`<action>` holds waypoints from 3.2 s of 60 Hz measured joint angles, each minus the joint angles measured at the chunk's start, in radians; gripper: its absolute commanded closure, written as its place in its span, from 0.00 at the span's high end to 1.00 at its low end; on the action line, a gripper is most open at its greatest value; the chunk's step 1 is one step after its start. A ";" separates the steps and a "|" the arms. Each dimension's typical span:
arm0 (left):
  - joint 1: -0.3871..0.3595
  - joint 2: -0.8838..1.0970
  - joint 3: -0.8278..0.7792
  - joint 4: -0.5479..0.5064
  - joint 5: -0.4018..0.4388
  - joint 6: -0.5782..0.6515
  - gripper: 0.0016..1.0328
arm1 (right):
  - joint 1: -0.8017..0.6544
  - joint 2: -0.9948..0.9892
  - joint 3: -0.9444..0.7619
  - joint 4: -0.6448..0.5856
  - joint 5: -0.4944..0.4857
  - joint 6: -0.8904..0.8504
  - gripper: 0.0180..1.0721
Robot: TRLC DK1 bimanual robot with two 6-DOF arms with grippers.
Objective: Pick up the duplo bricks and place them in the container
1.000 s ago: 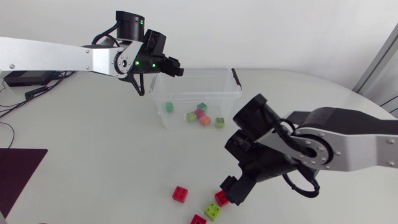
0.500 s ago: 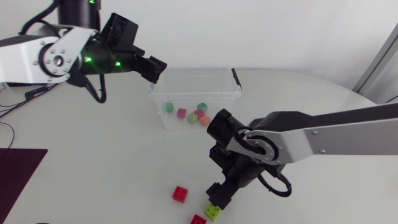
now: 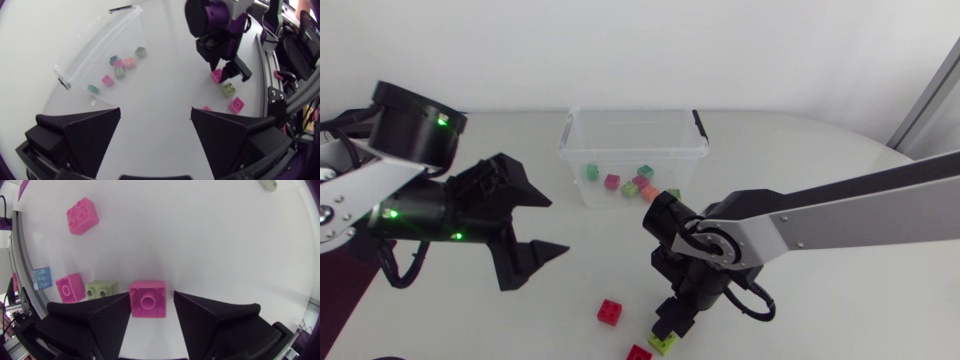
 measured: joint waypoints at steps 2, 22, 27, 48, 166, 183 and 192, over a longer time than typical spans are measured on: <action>-0.014 0.011 -0.008 -0.002 0.000 0.011 0.95 | 0.000 0.000 0.000 -0.006 0.000 0.000 0.33; -0.189 0.245 -0.071 0.041 0.003 0.146 0.95 | -0.155 -0.197 0.114 -0.235 0.001 -0.053 0.30; -0.220 0.296 -0.071 0.064 0.003 0.173 0.95 | -0.202 -0.239 0.196 -0.270 0.001 -0.065 0.30; -0.247 0.504 0.009 0.074 0.004 0.262 0.95 | -0.316 -0.249 0.415 -0.214 -0.050 -0.078 0.30; 0.138 0.826 0.701 0.568 -0.066 -0.303 0.67 | 0.078 -0.294 -0.121 0.036 -0.018 -0.095 0.95; 0.146 0.798 0.705 0.523 -0.070 -0.321 0.95 | 0.132 -0.186 -0.130 0.061 0.008 -0.096 0.92; 0.139 0.565 0.555 0.402 -0.069 -0.266 0.96 | 0.149 -0.145 -0.102 0.052 0.026 -0.102 0.90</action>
